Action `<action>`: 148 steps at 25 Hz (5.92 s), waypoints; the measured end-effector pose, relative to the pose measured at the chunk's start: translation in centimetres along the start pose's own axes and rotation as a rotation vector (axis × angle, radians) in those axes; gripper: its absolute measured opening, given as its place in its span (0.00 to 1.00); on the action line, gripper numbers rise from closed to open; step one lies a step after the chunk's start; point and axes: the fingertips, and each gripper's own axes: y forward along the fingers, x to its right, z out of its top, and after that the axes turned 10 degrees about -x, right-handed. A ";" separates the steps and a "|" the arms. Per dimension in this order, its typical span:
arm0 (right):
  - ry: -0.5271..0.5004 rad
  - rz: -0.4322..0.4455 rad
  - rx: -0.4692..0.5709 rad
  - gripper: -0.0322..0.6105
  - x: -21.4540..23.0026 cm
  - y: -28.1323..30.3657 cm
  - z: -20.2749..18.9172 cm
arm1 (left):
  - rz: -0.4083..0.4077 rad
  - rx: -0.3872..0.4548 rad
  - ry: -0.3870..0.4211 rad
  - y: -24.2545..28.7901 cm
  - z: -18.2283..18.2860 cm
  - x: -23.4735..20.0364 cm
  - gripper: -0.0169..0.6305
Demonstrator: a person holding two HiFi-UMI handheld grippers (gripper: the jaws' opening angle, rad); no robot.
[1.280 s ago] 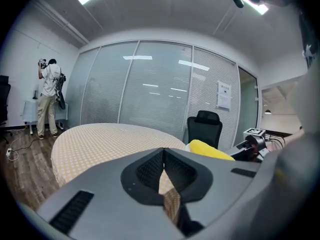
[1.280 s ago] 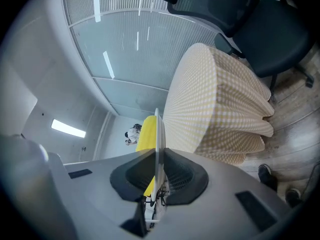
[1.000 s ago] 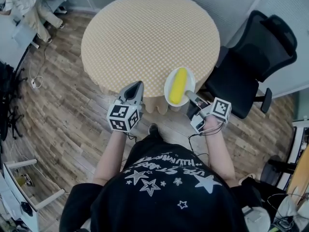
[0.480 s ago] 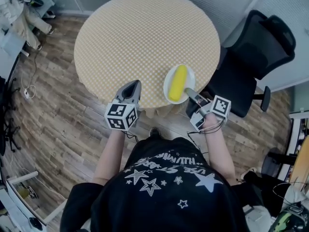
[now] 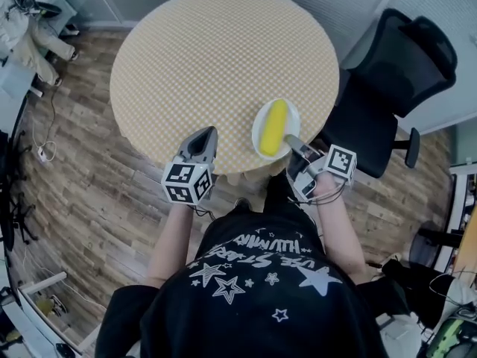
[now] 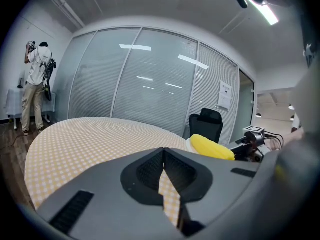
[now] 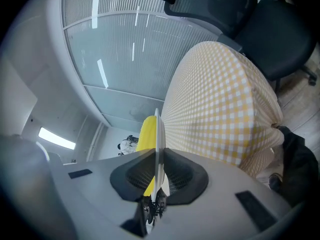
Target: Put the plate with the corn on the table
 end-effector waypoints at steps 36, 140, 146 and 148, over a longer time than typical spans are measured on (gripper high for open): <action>0.006 -0.018 -0.256 0.13 8.3 8.6 19.0 | 0.164 -0.090 -0.060 18.3 5.2 -1.7 0.04; -0.525 -0.221 -0.021 0.14 -1.0 -8.9 -1.2 | -0.021 0.001 0.024 -1.7 -2.1 11.7 0.04; -0.559 -0.197 -0.050 0.14 -0.8 -12.1 -1.6 | 0.005 0.011 0.034 -3.0 -2.9 15.8 0.04; -0.569 -0.184 -0.054 0.14 -1.1 -12.9 -2.0 | 0.017 0.014 0.034 -3.8 -3.4 16.6 0.04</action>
